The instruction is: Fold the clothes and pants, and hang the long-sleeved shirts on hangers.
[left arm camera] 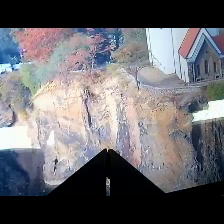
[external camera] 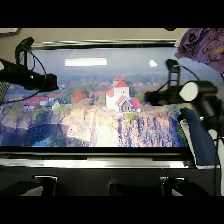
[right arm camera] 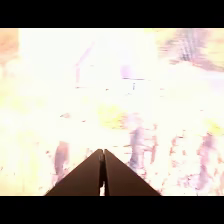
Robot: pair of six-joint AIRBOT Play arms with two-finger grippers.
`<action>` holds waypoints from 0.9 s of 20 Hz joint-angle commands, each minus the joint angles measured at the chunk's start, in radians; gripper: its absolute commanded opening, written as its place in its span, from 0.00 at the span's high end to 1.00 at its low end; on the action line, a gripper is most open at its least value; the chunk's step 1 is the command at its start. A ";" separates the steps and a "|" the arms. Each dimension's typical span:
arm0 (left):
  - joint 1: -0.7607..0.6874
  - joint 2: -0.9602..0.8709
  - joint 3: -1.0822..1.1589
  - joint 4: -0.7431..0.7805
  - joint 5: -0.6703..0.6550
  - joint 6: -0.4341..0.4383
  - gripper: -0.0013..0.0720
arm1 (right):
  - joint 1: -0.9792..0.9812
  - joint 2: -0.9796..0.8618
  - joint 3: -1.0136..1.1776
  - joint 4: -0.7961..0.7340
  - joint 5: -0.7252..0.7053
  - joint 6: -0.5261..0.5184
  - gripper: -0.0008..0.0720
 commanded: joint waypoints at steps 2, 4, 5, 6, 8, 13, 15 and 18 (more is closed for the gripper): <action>-0.133 0.193 -0.166 0.205 0.048 -0.187 0.95 | 0.171 -0.005 0.001 -0.044 -0.033 -0.013 0.94; -0.157 0.216 -0.171 0.226 0.046 -0.189 0.95 | 0.169 -0.004 0.002 -0.044 -0.029 -0.013 0.95; -0.160 0.219 -0.171 0.226 0.045 -0.189 0.95 | 0.169 -0.004 0.002 -0.048 -0.027 -0.014 0.95; -0.161 0.219 -0.171 0.226 0.045 -0.189 0.95 | 0.169 -0.004 0.002 -0.047 -0.026 -0.015 0.94; -0.161 0.215 -0.171 0.226 0.046 -0.188 0.95 | 0.169 -0.004 0.002 -0.047 -0.026 -0.015 0.95; -0.161 0.215 -0.171 0.226 0.046 -0.188 0.95 | 0.169 -0.004 0.002 -0.047 -0.026 -0.015 0.95; -0.161 0.215 -0.171 0.226 0.046 -0.188 0.95 | 0.169 -0.004 0.002 -0.047 -0.026 -0.015 0.95; -0.161 0.215 -0.171 0.226 0.046 -0.188 0.95 | 0.169 -0.004 0.002 -0.047 -0.026 -0.015 0.94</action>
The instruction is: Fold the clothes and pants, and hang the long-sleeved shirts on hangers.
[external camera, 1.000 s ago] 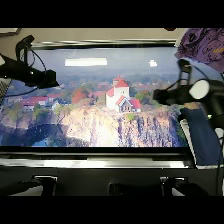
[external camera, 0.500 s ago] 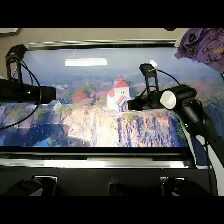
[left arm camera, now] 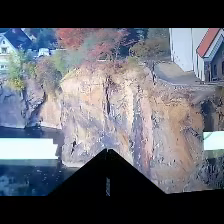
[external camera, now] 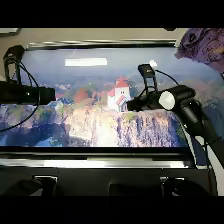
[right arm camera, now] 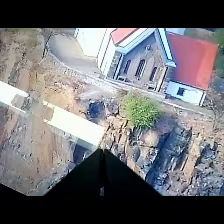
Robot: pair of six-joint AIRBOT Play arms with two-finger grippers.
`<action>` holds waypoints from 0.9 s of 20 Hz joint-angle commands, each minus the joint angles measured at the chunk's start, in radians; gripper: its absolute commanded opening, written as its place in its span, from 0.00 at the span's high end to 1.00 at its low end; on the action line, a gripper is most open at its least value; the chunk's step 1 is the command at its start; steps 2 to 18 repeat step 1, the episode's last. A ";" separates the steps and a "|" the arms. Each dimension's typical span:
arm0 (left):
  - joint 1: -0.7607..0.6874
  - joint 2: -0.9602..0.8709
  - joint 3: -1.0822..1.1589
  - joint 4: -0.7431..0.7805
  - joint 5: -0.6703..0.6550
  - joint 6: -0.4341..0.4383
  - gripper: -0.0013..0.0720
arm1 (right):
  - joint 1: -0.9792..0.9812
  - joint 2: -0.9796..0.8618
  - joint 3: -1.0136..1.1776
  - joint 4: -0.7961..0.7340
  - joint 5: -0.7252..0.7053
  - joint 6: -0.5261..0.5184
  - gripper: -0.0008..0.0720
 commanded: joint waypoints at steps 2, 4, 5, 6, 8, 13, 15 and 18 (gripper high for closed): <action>0.000 0.001 0.000 0.002 0.000 -0.001 0.95 | 0.001 0.000 0.001 0.000 0.000 0.000 0.94; 0.000 0.001 0.000 0.002 0.000 -0.001 0.95 | 0.001 0.000 0.001 0.000 0.000 0.000 0.94; 0.000 0.001 0.000 0.002 0.000 -0.001 0.95 | 0.001 0.000 0.001 0.000 0.000 0.000 0.94; 0.000 0.001 0.000 0.002 0.000 -0.001 0.95 | 0.001 0.000 0.001 0.000 0.000 0.000 0.94; 0.000 0.001 0.000 0.002 0.000 -0.001 0.95 | 0.001 0.000 0.001 0.000 0.000 0.000 0.94; 0.000 0.001 0.000 0.002 0.000 -0.001 0.95 | 0.001 0.000 0.001 0.000 0.000 0.000 0.94; 0.000 0.001 0.000 0.002 0.000 -0.001 0.95 | 0.001 0.000 0.001 0.000 0.000 0.000 0.94; 0.000 0.001 0.000 0.002 0.000 -0.001 0.95 | 0.001 0.000 0.001 0.000 0.000 0.000 0.94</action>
